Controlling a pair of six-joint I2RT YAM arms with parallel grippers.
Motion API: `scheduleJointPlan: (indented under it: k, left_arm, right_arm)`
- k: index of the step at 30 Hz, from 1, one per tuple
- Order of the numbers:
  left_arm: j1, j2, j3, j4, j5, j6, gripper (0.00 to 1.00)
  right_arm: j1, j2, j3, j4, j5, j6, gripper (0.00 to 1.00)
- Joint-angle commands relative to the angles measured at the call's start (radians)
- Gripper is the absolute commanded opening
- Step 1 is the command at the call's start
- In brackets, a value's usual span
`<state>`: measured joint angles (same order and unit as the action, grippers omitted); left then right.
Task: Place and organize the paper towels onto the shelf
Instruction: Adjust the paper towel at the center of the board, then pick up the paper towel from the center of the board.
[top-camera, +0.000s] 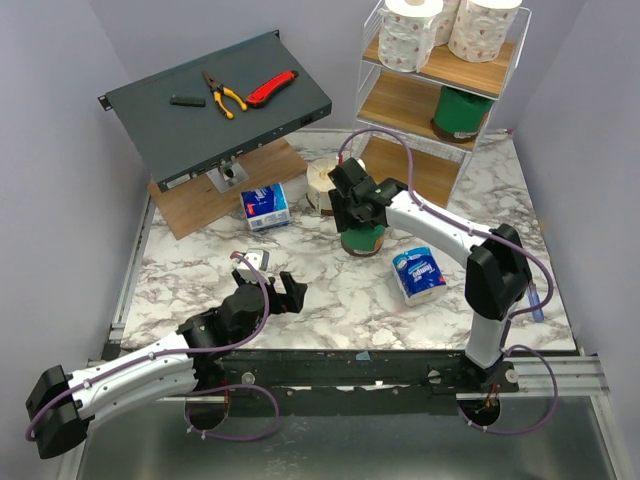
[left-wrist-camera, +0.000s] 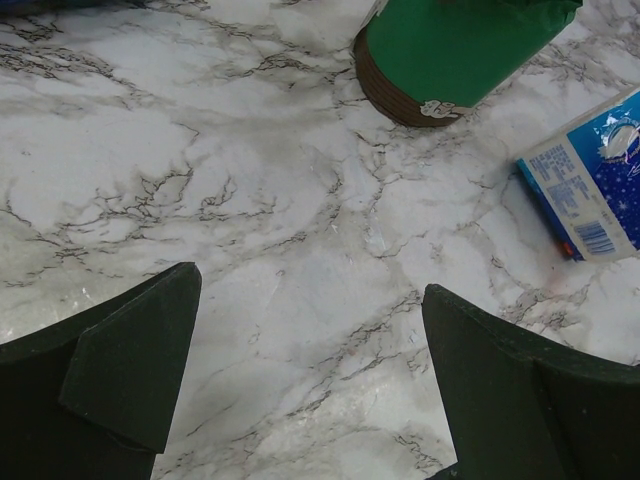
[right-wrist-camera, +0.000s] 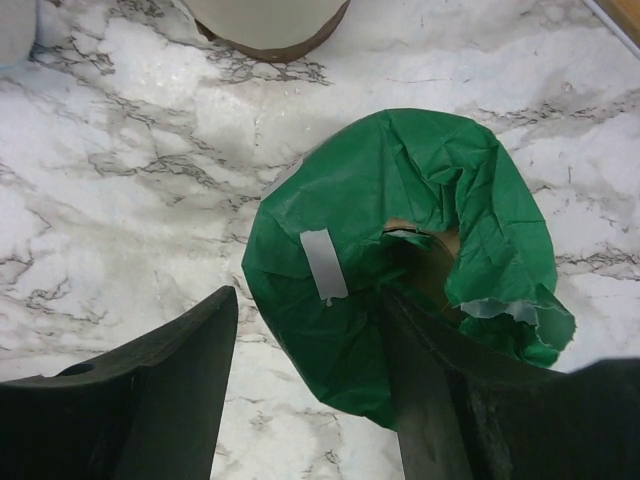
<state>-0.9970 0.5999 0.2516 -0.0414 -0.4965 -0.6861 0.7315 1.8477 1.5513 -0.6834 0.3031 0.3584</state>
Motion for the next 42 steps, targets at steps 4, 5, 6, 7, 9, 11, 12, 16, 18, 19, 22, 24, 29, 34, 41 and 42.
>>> scheduleJointPlan:
  k: [4, 5, 6, 7, 9, 11, 12, 16, 18, 19, 22, 24, 29, 34, 41, 42]
  left_arm:
    - [-0.002, -0.003, 0.024, 0.0, 0.023, -0.012, 0.97]
    - [-0.003, -0.006, 0.023, -0.001, 0.022, -0.014, 0.97]
    - [-0.002, -0.007, 0.022, -0.003, 0.022, -0.016, 0.97]
    - [-0.003, -0.01, 0.02, -0.002, 0.021, -0.018, 0.97]
    - [-0.003, -0.013, 0.018, -0.005, 0.019, -0.018, 0.97]
    - [-0.003, -0.014, 0.017, -0.002, 0.019, -0.018, 0.97]
    - [-0.003, -0.015, 0.016, -0.002, 0.02, -0.018, 0.97]
    - [-0.002, -0.004, 0.015, 0.006, 0.022, -0.017, 0.97]
    - [-0.003, -0.002, 0.021, 0.005, 0.023, -0.014, 0.97]
    - [-0.002, -0.001, 0.023, 0.005, 0.024, -0.012, 0.97]
    - [-0.002, 0.003, 0.025, 0.01, 0.026, -0.012, 0.97]
    - [-0.003, 0.007, 0.03, 0.014, 0.026, -0.012, 0.97]
    - [-0.002, 0.025, 0.047, 0.036, 0.028, -0.005, 0.97]
    - [-0.002, 0.053, 0.099, 0.066, 0.029, 0.014, 0.97]
    - [-0.002, 0.141, 0.237, 0.094, -0.007, 0.054, 0.97]
    - [-0.002, 0.153, 0.256, 0.098, -0.018, 0.064, 0.97]
  right_arm:
    - [0.004, 0.042, 0.024, -0.025, 0.027, -0.013, 0.62]
    - [0.005, 0.046, 0.022, -0.022, 0.028, -0.014, 0.6]
    - [0.005, 0.049, 0.021, -0.021, 0.03, -0.016, 0.59]
    - [0.005, 0.053, 0.019, -0.022, 0.035, -0.018, 0.58]
    - [0.005, 0.059, 0.02, -0.027, 0.035, -0.02, 0.56]
    - [0.005, 0.063, 0.015, -0.027, 0.032, -0.025, 0.55]
    - [0.005, 0.065, 0.01, -0.024, 0.034, -0.029, 0.55]
    - [0.004, 0.076, 0.007, -0.016, 0.043, -0.041, 0.51]
    - [0.005, 0.072, 0.003, -0.012, 0.046, -0.044, 0.46]
    - [0.003, 0.067, -0.001, -0.007, 0.046, -0.046, 0.44]
    - [0.005, 0.046, -0.001, -0.003, 0.056, -0.053, 0.37]
    - [0.004, 0.027, 0.013, -0.011, 0.071, -0.061, 0.35]
    - [0.004, -0.029, 0.076, -0.035, 0.111, -0.092, 0.33]
    - [0.004, -0.064, 0.161, -0.07, 0.147, -0.116, 0.33]
    - [0.005, -0.062, 0.274, -0.097, 0.197, -0.146, 0.33]
    - [0.005, -0.059, 0.291, -0.1, 0.205, -0.152, 0.33]
